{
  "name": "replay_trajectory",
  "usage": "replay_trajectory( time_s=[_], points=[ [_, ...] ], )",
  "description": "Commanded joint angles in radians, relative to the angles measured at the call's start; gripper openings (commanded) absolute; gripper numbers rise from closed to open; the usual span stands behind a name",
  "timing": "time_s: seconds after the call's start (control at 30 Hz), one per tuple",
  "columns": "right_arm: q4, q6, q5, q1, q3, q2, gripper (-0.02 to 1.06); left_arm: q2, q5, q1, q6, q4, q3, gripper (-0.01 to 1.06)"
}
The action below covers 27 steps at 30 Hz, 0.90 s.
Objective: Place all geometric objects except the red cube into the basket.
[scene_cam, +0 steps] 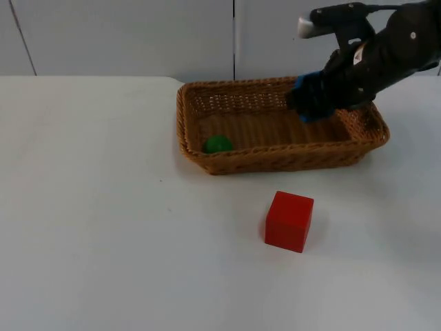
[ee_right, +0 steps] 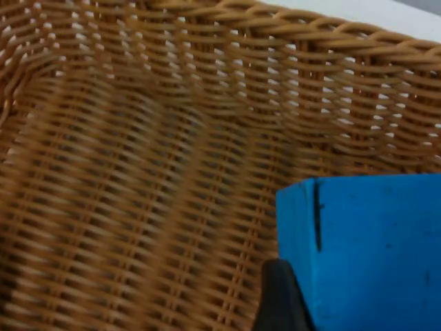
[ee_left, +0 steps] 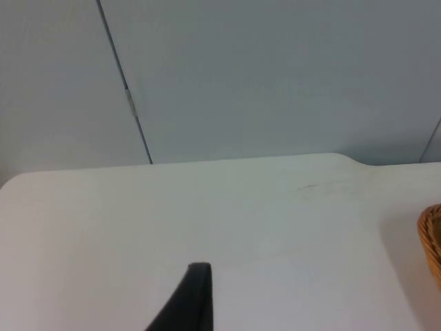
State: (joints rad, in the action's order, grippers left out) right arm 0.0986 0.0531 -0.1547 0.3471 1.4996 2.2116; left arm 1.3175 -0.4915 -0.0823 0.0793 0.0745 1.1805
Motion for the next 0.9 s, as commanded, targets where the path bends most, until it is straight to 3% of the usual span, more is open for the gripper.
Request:
replay_trajectory(
  time_s=[0.0, 0.03, 0.07, 0.1, 0.17, 0.2, 0.3, 0.53, 0.63, 0.87],
  points=[
    [0.003, 0.011, 0.016, 0.003, 0.018, 0.004, 0.15, -0.001, 0.000, 0.002, 0.007, 0.008, -0.005, 1.03],
    [0.003, 0.011, 0.018, 0.003, 0.018, 0.004, 0.26, -0.001, 0.000, 0.002, 0.007, 0.010, -0.005, 1.03],
    [0.003, 0.011, 0.018, 0.003, 0.018, 0.004, 0.26, -0.001, 0.000, 0.002, 0.007, 0.010, -0.005, 1.03],
    [0.003, 0.011, 0.018, 0.003, 0.018, 0.004, 0.35, -0.001, 0.000, 0.002, 0.007, 0.014, -0.005, 1.03],
    [0.003, 0.011, 0.018, 0.003, 0.018, 0.004, 0.60, -0.001, 0.000, 0.002, 0.007, 0.020, -0.005, 1.03],
    [0.003, 0.011, 0.018, 0.003, 0.018, 0.004, 0.60, -0.001, 0.000, 0.002, 0.007, 0.020, -0.005, 1.03],
    [0.005, 0.004, 0.020, 0.003, 0.018, 0.001, 1.05, -0.001, 0.000, 0.002, 0.007, 0.021, -0.005, 1.03],
    [0.011, -0.012, -0.012, 0.003, 0.018, -0.091, 1.05, -0.001, 0.000, 0.002, 0.007, 0.023, -0.005, 1.03],
    [0.011, -0.082, -0.023, 0.011, 0.018, -0.248, 1.05, -0.001, -0.002, 0.002, 0.007, 0.023, -0.005, 1.03],
    [0.003, -0.087, -0.050, 0.025, -0.038, -0.551, 1.05, -0.002, -0.004, 0.002, 0.007, 0.017, -0.005, 1.03]
  ],
)
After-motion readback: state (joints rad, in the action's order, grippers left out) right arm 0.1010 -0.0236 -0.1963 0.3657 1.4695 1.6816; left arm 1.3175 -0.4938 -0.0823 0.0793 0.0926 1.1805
